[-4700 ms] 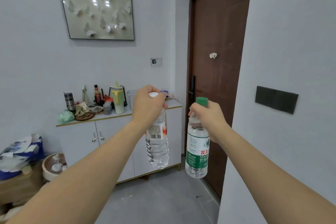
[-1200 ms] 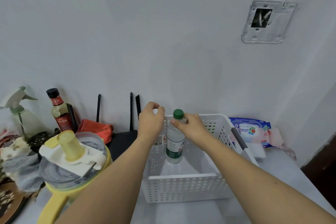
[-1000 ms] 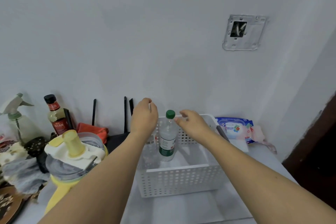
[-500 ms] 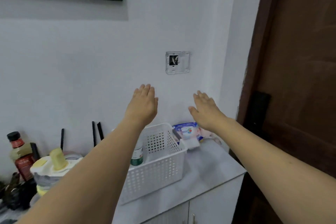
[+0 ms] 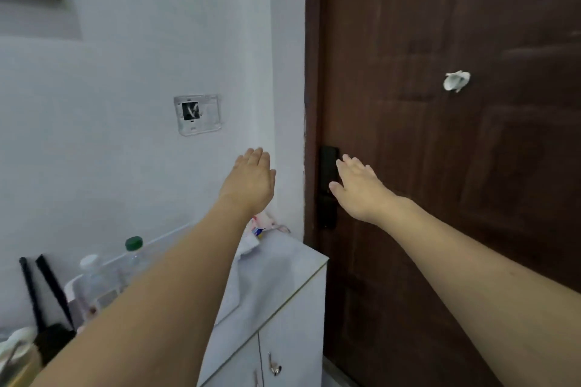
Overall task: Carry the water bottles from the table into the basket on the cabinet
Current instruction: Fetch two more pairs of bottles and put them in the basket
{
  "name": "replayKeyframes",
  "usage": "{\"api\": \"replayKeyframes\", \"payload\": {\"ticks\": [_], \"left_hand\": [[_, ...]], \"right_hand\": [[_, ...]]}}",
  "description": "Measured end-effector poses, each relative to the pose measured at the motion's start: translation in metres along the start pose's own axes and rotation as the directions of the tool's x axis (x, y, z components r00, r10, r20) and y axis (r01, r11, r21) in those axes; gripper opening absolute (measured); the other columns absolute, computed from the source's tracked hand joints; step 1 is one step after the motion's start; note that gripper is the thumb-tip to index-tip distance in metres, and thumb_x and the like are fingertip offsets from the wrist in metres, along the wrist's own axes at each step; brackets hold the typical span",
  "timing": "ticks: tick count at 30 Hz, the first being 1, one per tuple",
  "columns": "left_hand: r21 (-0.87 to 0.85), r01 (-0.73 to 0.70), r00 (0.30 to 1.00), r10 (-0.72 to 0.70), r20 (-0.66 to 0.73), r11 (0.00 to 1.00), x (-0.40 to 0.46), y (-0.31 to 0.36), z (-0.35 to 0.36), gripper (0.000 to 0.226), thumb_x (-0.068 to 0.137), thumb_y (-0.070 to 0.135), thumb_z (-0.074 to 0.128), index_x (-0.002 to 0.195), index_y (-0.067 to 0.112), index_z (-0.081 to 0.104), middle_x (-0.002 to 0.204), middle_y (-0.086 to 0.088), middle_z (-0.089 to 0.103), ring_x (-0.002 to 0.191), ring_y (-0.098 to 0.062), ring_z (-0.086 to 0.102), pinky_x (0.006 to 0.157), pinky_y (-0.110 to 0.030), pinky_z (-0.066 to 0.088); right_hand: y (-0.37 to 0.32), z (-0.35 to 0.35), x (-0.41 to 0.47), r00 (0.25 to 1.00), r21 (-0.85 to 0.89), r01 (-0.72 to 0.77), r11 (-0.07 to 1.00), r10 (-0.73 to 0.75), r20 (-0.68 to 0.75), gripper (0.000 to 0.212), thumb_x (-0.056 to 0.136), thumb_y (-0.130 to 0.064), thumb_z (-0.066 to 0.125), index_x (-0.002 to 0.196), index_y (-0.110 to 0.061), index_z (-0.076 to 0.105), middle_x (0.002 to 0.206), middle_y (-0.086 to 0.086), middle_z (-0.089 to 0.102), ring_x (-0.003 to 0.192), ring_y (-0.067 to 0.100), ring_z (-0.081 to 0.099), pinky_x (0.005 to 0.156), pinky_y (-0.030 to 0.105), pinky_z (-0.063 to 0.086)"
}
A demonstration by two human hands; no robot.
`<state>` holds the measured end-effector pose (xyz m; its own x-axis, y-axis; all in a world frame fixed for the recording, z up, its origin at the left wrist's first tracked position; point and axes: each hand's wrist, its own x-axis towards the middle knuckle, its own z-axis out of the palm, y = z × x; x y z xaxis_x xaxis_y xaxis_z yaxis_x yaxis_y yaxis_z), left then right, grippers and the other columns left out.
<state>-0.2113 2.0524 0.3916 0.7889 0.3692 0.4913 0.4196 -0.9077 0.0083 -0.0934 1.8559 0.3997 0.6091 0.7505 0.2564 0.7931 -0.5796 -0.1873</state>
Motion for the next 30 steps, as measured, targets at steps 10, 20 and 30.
{"api": "replayKeyframes", "payload": {"ticks": [10,20,30], "left_hand": [[-0.248,-0.284,0.959,0.27,-0.088,0.926,0.011,0.185,-0.004,0.051,0.106,0.026,0.032,0.149,0.0,0.031,0.158,-0.017,0.029,0.146,-0.029,0.022,0.119,-0.037,0.014],[-0.457,-0.641,0.751,0.627,-0.207,0.616,-0.03,0.417,-0.03,0.049,0.106,0.027,0.033,0.15,0.005,0.033,0.159,-0.009,0.03,0.148,-0.02,0.021,0.118,-0.032,0.019],[-0.519,-0.841,0.406,0.81,-0.423,0.15,-0.15,0.63,-0.094,0.048,0.107,0.021,0.029,0.152,0.003,0.026,0.161,-0.009,0.024,0.149,-0.021,0.018,0.118,-0.029,0.015]], "right_hand": [[0.123,-0.071,-0.132,0.939,-0.088,-0.336,0.938,0.327,-0.107,0.061,0.103,-0.034,0.028,0.153,-0.005,0.01,0.163,0.012,0.003,0.15,0.024,-0.001,0.119,0.039,0.001],[0.222,-0.134,-0.325,0.723,-0.122,-0.678,0.725,0.629,-0.284,0.059,0.103,-0.034,0.03,0.152,-0.005,0.017,0.162,0.013,0.013,0.148,0.027,0.01,0.121,0.041,0.009],[0.254,-0.189,-0.548,0.328,-0.134,-0.945,0.3,0.875,-0.356,0.062,0.102,-0.036,0.025,0.153,-0.005,0.007,0.163,0.013,0.0,0.149,0.026,-0.001,0.12,0.041,0.002]]}}
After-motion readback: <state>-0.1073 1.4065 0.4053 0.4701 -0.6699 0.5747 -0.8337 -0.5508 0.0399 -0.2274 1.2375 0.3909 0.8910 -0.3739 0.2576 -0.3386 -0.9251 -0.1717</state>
